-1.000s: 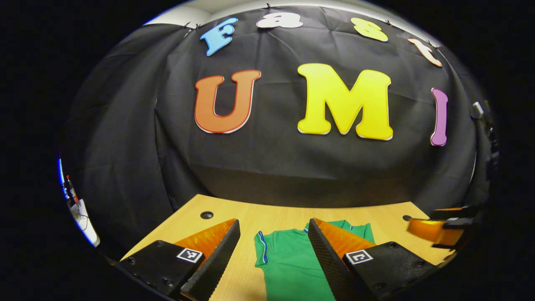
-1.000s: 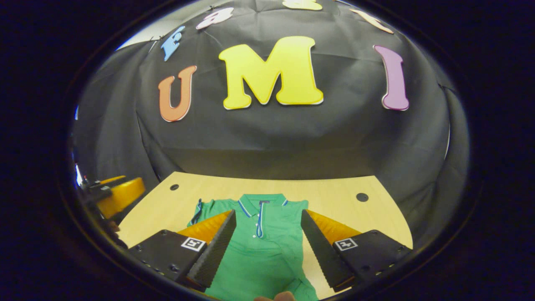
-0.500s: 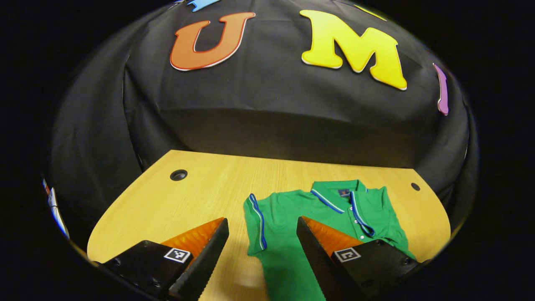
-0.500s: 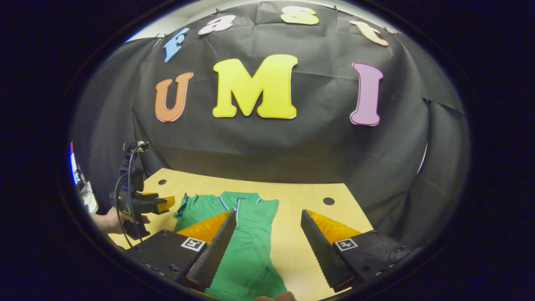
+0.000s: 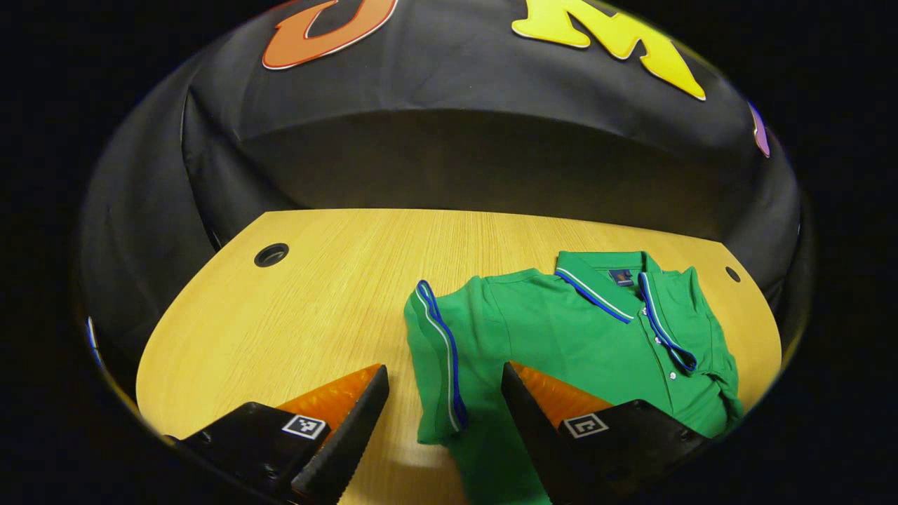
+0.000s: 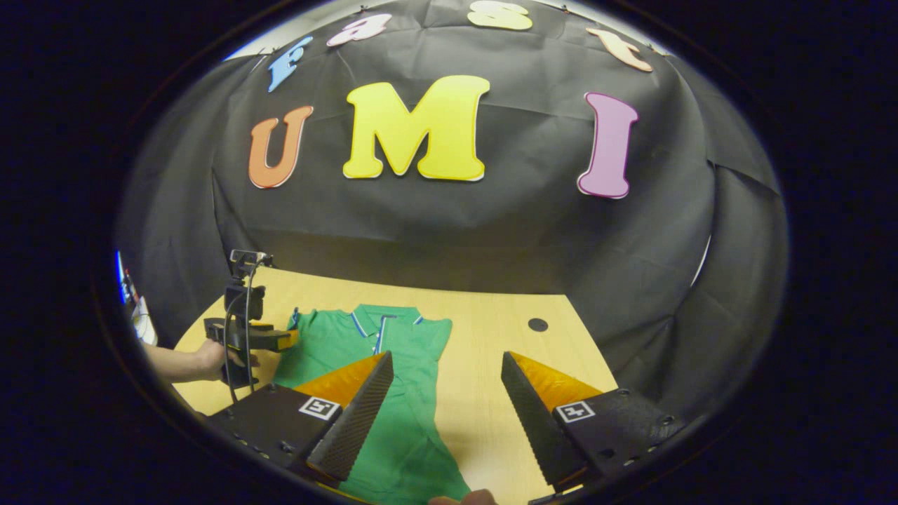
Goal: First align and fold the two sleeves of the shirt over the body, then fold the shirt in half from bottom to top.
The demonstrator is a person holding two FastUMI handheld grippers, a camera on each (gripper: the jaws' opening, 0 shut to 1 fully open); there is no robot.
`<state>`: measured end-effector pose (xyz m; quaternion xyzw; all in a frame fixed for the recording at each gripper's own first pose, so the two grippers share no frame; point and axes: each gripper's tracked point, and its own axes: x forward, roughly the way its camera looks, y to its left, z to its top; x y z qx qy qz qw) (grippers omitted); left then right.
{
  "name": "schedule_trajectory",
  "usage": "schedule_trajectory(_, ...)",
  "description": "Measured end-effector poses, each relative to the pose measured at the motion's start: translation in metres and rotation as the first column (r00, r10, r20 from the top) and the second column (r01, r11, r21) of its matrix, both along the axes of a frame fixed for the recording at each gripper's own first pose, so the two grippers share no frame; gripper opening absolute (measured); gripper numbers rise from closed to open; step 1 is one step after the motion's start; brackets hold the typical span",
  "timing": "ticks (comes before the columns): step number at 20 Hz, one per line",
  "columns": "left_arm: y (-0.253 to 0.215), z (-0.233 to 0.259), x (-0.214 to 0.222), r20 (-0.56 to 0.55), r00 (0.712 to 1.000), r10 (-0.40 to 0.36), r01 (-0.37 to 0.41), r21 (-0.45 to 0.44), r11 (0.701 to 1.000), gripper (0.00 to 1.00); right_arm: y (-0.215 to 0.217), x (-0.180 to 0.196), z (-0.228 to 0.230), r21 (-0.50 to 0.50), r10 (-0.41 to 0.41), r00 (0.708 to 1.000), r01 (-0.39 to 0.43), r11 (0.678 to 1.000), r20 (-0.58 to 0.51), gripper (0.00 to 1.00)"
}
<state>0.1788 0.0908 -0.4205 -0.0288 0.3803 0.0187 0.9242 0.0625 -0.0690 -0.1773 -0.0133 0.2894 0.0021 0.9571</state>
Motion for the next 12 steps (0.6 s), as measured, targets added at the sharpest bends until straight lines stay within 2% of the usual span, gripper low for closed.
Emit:
schedule_trajectory(3,0.002,-0.015,-0.002,-0.037,0.999,-0.011,0.011,0.004,1.0,1.0,-0.001,0.002,-0.003,0.021,-0.023,1.0,0.023,1.0,-0.012,0.96)
schedule_trajectory(4,0.003,-0.017,-0.001,-0.04,0.999,-0.015,0.015,-0.001,1.0,0.94,-0.002,0.004,-0.006,0.027,-0.029,0.999,0.029,0.999,-0.019,0.98)
schedule_trajectory(5,0.004,-0.019,-0.001,-0.039,0.999,-0.015,0.015,-0.002,1.0,0.9,-0.002,0.005,-0.01,0.036,-0.033,0.999,0.034,0.999,-0.028,0.96)
schedule_trajectory(6,0.006,-0.019,0.0,-0.034,0.999,-0.013,0.013,-0.004,1.0,0.8,-0.001,0.006,-0.013,0.047,-0.039,0.999,0.041,0.998,-0.036,0.95)
schedule_trajectory(11,0.018,-0.019,0.002,-0.018,1.0,-0.001,0.0,-0.054,0.999,0.5,0.002,0.007,-0.029,0.072,-0.051,0.997,0.056,0.996,-0.065,0.96)
schedule_trajectory(12,0.02,-0.018,0.003,-0.02,1.0,0.004,-0.005,-0.065,0.998,0.36,0.003,0.007,-0.032,0.076,-0.052,0.996,0.057,0.995,-0.071,0.96)
